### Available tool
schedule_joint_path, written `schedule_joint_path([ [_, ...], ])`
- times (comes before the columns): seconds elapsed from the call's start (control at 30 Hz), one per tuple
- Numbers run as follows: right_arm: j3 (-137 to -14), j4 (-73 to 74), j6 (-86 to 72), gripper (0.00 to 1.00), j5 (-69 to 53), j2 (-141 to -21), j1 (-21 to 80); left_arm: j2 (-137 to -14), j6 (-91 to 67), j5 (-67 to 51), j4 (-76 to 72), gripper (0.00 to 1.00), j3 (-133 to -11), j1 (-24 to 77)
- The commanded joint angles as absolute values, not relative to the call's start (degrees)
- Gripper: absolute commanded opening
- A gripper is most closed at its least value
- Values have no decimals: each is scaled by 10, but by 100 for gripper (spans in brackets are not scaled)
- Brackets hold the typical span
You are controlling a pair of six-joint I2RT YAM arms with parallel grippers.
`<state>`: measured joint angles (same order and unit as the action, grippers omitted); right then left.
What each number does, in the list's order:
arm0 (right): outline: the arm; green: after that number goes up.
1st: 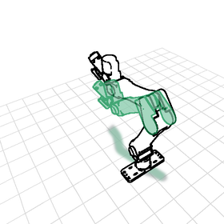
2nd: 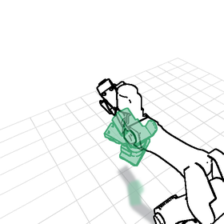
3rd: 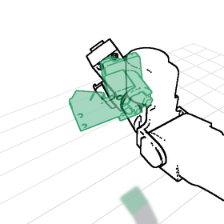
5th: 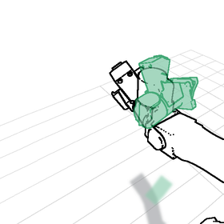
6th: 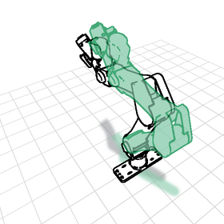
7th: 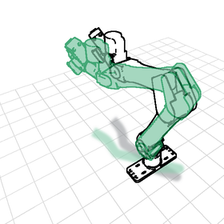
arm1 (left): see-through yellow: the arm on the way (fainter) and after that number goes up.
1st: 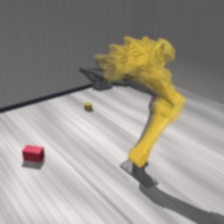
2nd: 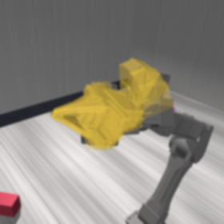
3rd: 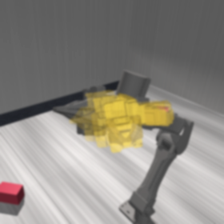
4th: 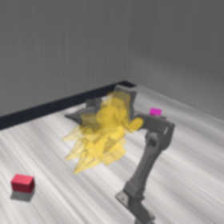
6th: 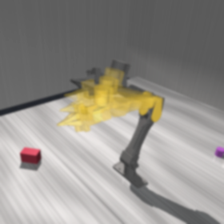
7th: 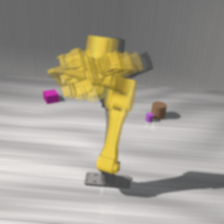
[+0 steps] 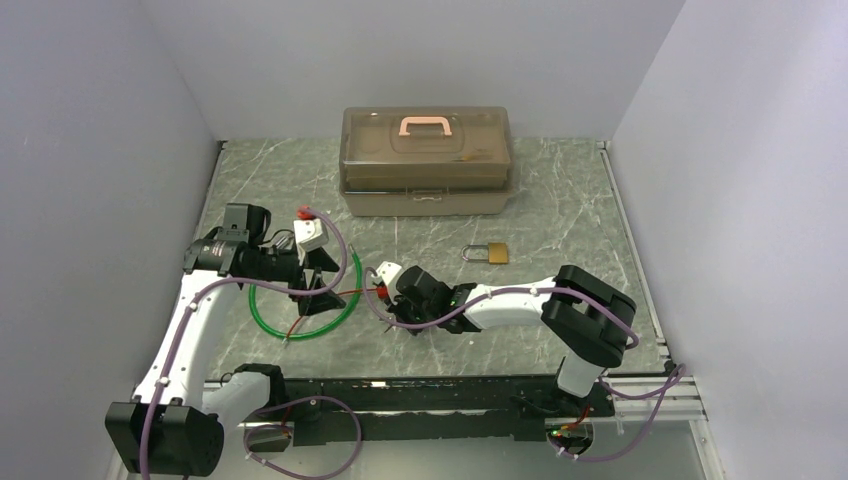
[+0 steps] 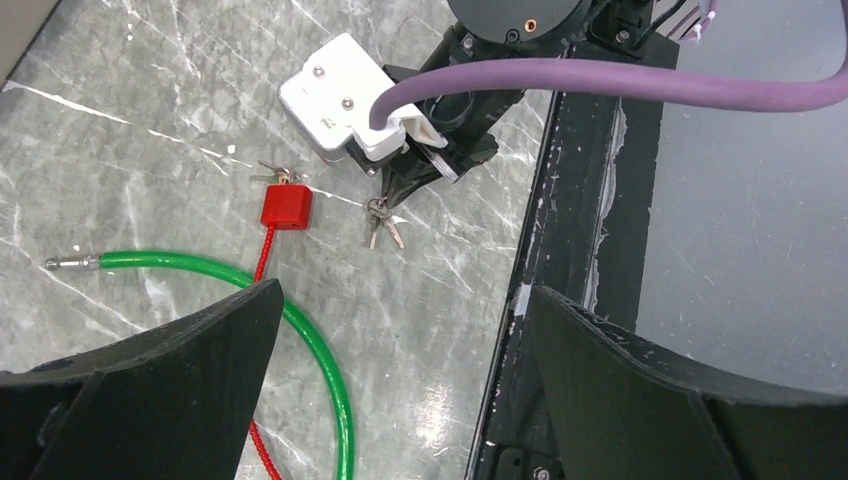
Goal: Unlock with the key
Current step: Pick up the key from the center of the board.
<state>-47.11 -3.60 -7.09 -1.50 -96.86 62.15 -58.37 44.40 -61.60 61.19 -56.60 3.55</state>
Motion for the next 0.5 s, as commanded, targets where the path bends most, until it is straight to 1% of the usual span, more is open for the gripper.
schedule_joint_path([
  [0.0, -482, -58, -73, 0, -16, -938, 625, -589, 476, -620, 615, 99, -555, 33],
  [0.17, -483, -50, -83, 0, -21, -884, 624, -588, 501, -615, 607, 99, -541, 34],
  [0.33, -500, -36, -89, 0, -24, -816, 624, -610, 534, -619, 658, 99, -591, 39],
  [0.47, -521, -17, -93, 0, -25, -772, 624, -648, 528, -644, 684, 99, -627, 39],
])
